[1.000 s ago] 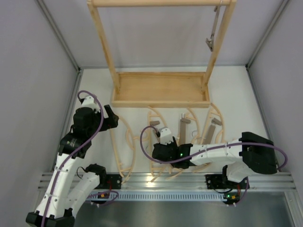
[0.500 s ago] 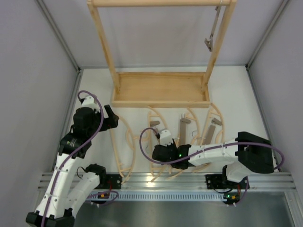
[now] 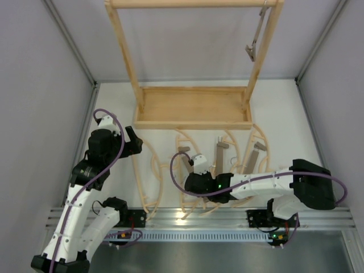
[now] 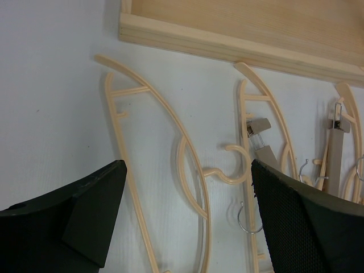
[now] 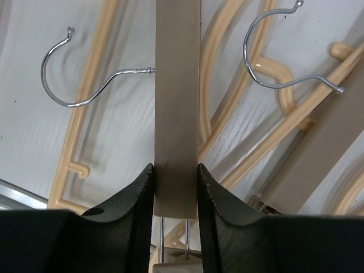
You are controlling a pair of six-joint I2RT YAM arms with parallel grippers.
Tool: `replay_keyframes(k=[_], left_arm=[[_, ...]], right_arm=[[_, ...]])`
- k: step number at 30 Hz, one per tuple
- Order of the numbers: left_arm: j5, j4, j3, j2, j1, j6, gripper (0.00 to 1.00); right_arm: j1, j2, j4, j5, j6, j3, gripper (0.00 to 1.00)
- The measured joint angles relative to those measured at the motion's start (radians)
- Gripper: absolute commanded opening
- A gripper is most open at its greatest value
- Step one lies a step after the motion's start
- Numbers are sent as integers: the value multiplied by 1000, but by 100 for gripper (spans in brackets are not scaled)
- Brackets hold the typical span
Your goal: Organize the hangers
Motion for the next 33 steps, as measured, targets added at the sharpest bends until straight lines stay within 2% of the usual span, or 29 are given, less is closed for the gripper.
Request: replay_keyframes(k=[15,25,33], left_arm=[[0,0,0,0,-2,0,95],[1,0,0,0,-4,0,95],[1,0,0,0,-4,0,95]], right_arm=[[-12,-279,-93,-73,-36,16,0],[-15,-319,-142,-122,-36,14,0],[-21,-413,-167,-144,-34,5,0]])
